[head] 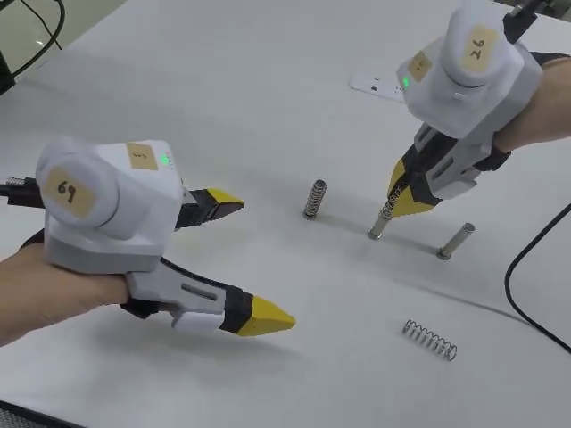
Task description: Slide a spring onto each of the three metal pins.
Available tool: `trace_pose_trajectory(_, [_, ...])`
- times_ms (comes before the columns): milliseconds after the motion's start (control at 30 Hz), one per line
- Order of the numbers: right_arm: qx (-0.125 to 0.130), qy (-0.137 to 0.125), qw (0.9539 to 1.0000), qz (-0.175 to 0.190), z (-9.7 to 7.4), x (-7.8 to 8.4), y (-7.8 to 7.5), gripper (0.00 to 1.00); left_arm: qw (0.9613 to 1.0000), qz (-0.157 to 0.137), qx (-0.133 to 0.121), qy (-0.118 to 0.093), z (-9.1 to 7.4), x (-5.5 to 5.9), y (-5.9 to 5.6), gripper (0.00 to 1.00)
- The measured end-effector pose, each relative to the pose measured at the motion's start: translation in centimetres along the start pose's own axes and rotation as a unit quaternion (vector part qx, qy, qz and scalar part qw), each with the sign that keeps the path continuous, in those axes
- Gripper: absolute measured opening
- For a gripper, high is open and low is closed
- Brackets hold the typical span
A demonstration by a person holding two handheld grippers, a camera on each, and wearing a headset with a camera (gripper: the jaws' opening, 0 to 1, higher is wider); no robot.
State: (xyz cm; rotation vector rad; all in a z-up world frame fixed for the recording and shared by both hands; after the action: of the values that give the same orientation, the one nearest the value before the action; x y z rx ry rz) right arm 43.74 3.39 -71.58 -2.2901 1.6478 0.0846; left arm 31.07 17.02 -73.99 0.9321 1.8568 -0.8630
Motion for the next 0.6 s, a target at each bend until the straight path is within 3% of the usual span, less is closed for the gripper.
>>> trace_pose_trajectory(600, [-0.008, 0.011, 0.9999, -0.004, 1.6, 0.2, 0.2, 0.08, 1.0000, -0.003, -0.001, -0.001, 0.1, 0.0, 0.2, 0.84])
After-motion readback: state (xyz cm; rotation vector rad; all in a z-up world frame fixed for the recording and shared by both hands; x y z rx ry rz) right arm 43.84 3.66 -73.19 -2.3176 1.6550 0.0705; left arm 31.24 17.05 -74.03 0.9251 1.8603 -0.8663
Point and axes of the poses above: the centre of the closed fingertips' face, and the gripper's own axes: z roughly forward along the fingers, y roughly to its left, x roughly out of its underside, the point moved 5 cm from there along -z, roughly backward along the fingers, and after that the axes turned 12 degrees about x, right-handed, at the moved point
